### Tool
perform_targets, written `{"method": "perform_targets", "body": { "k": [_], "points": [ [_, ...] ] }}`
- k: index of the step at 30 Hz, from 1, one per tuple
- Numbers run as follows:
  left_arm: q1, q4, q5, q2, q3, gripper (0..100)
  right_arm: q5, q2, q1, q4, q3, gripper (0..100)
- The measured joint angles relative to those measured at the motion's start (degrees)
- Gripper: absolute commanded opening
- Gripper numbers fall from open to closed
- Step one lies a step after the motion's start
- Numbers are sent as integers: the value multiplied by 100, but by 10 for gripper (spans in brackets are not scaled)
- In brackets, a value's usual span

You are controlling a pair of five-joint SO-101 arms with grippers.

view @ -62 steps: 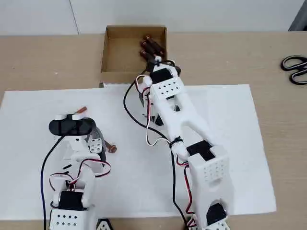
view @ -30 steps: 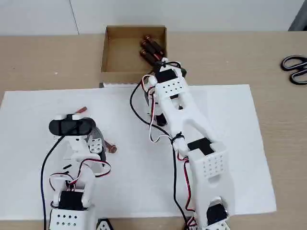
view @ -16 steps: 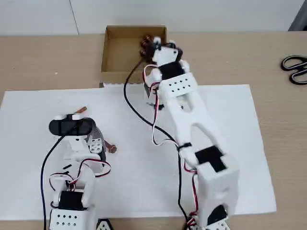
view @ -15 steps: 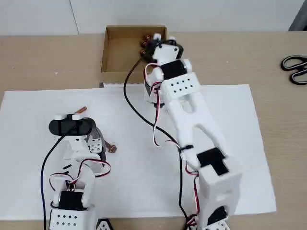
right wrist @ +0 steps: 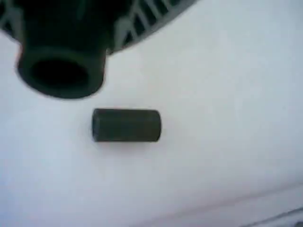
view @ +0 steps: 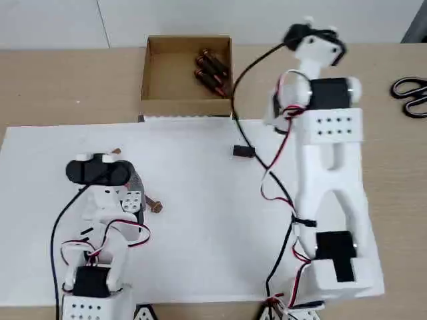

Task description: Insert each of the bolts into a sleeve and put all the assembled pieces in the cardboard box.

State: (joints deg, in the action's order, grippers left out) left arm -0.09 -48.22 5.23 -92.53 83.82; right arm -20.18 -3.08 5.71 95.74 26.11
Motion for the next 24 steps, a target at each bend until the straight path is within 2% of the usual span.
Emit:
{"method": "perform_targets", "body": {
  "k": [5,9,18,24],
  "points": [
    [0,-651,-211,853,-1371,67,0,229,-475,0,-369,3],
    [0,-985,-185,2084,-2611,9,0,554,-642,0,-1301,3],
    [-211,-1873,862,4888,-5169,6,0,2013,-1468,0,-3015,3],
    [-527,-2637,457,5987,-6286,7,0,2822,-2022,0,-3692,3]
  ]
}}
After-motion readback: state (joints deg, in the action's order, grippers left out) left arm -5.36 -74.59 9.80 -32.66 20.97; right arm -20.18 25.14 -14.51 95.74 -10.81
